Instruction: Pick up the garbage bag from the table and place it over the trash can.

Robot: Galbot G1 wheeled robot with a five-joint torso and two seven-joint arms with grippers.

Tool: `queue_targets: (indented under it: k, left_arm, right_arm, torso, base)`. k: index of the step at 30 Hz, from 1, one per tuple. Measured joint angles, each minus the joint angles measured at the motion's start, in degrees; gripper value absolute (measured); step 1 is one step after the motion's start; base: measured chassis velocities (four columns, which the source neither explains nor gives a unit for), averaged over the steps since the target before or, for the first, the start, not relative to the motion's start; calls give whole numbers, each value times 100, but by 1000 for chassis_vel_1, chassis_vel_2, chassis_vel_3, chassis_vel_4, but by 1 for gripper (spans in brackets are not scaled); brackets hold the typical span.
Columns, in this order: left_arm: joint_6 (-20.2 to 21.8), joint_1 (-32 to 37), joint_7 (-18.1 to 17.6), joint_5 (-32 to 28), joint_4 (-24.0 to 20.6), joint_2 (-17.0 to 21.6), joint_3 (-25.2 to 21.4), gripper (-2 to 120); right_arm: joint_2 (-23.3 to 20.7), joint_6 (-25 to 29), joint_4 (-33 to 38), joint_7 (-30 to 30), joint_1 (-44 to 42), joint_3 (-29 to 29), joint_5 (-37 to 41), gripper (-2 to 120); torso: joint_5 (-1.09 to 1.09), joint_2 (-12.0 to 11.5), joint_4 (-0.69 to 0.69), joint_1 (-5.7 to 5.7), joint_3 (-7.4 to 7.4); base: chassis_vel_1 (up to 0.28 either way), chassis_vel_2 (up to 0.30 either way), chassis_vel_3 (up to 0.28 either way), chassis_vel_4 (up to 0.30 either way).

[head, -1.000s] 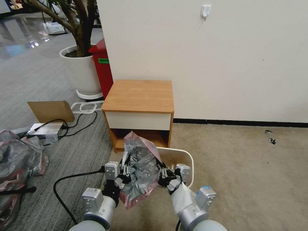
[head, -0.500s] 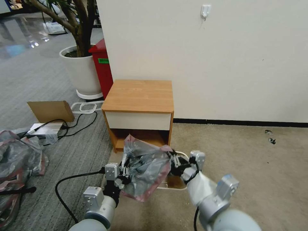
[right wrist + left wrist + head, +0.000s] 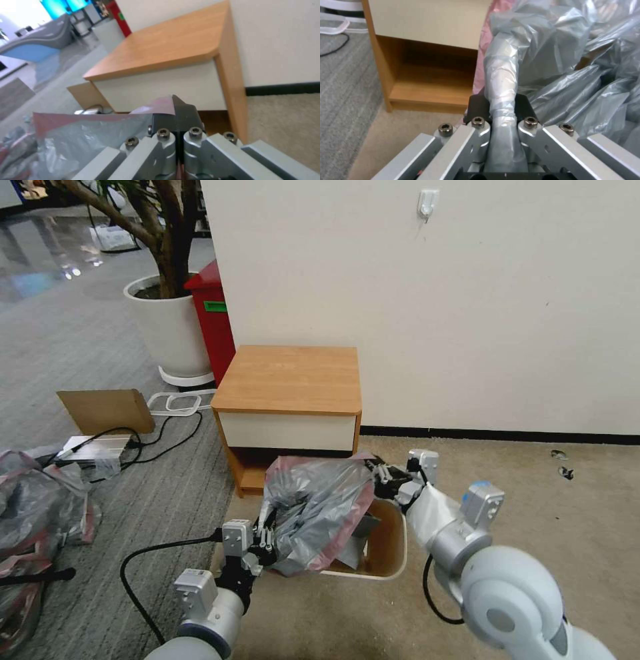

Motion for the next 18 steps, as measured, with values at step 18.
queue_targets:
  k: [18]
  left_arm:
    - [48, -210, 112, -958, 21, 7, -308, 5]
  right_arm:
    - [-516, -963, 205, 323, -204, 981, 1609, 0]
  torso:
    - [0, 0, 0, 0, -1]
  base:
    - [0, 0, 0, 0]
